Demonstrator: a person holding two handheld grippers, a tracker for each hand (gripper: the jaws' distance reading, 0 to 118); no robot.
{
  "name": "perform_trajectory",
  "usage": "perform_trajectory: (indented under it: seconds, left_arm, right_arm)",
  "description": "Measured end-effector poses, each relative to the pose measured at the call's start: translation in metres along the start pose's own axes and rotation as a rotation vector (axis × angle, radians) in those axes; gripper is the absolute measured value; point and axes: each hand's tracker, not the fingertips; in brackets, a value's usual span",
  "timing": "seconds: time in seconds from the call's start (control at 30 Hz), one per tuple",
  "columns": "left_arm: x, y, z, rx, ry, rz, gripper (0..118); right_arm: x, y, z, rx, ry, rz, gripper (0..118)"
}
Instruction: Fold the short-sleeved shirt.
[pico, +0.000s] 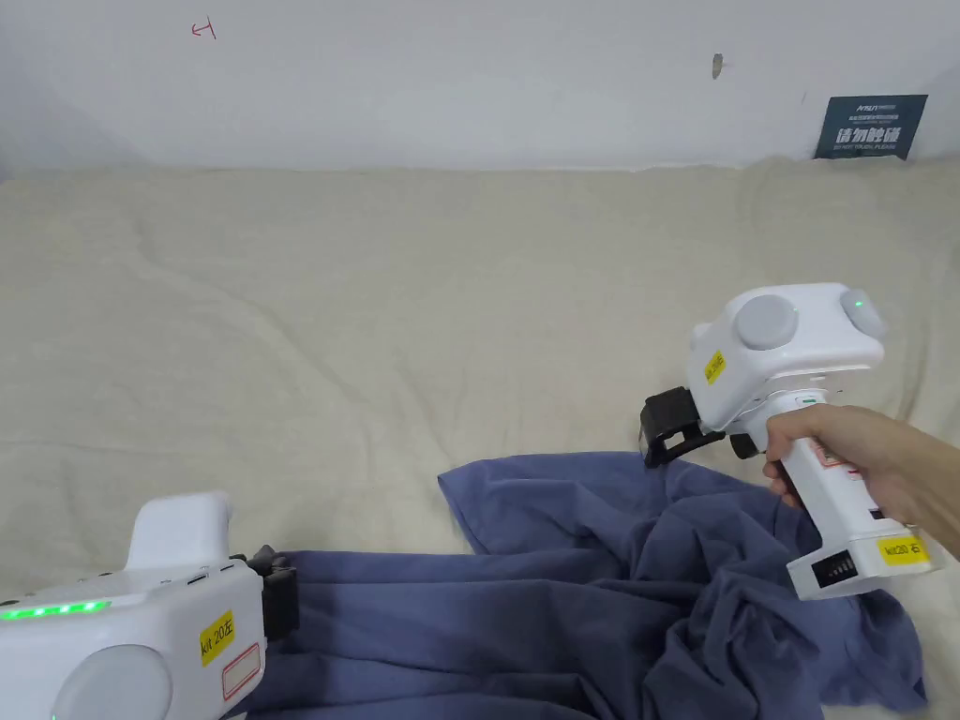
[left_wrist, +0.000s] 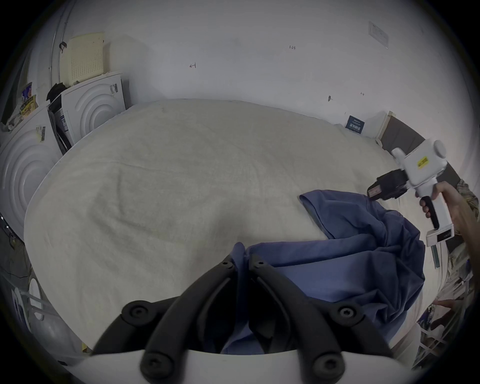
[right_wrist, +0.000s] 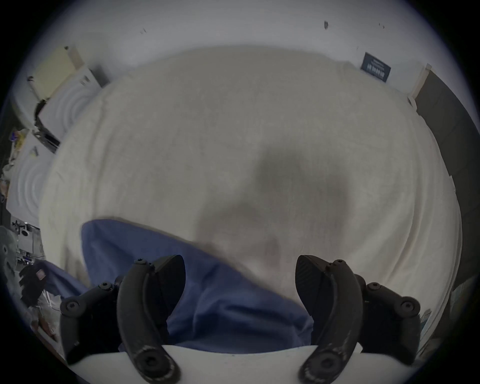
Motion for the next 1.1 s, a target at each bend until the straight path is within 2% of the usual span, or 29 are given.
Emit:
perform_trajectory:
  seconds: [0.1,0.17,0.27,0.3,0.33,0.37,0.43,0.47,0.53,0.63,0.73,0.87,0.97,1.1]
  left_arm:
    - [-0.001,0.001,-0.005,-0.01,-0.008,0.009,6]
    - [-0.004,0.001,-0.011,-0.019,-0.005,0.004,6]
    - [-0.003,-0.001,-0.012,-0.022,-0.009,0.01,6]
    - [-0.003,-0.001,-0.013,-0.02,-0.01,0.014,6]
    - [-0.003,-0.001,-0.013,-0.022,-0.009,0.017,6]
    - [-0.003,-0.001,-0.014,-0.023,-0.009,0.016,6]
    - [-0.002,0.003,-0.012,-0.028,-0.007,0.012,6]
    - [-0.001,0.003,-0.012,-0.027,-0.006,0.01,6]
    - [-0.002,0.006,-0.007,-0.021,-0.007,0.013,6]
    - [-0.002,0.013,-0.003,-0.008,-0.006,0.013,6]
    - [-0.004,0.023,0.005,0.026,0.002,0.0,6]
    - [-0.003,0.043,0.024,0.096,0.028,-0.002,6]
    - [-0.001,0.066,0.043,0.154,0.046,-0.007,6]
    - [0.001,0.102,0.07,0.247,0.067,-0.018,6]
  right_arm:
    - [-0.005,0.003,-0.018,-0.003,0.039,0.043,90]
    - [-0.015,0.002,-0.018,-0.004,-0.02,0.1,88]
    - [-0.017,0.003,-0.013,0.001,-0.006,0.141,63]
    - [-0.017,0.003,-0.011,-0.005,0.011,0.137,50]
    - [-0.018,0.004,-0.01,-0.006,0.012,0.128,32]
    - [-0.021,0.003,-0.008,-0.01,0.012,0.138,32]
    - [-0.029,0.001,-0.005,-0.013,0.003,0.203,18]
    - [-0.03,-0.001,-0.007,-0.012,-0.021,0.212,3]
    - [-0.027,-0.002,-0.003,0.005,-0.023,0.195,2]
    - [-0.009,-0.002,0.013,0.04,0.057,0.066,1]
    - [0.014,-0.008,0.042,0.093,0.131,-0.03,1]
    - [0.04,-0.021,0.101,0.2,0.117,-0.075,1]
    - [0.067,-0.031,0.148,0.271,0.136,-0.145,1]
    - [0.095,-0.046,0.211,0.374,0.089,-0.197,1]
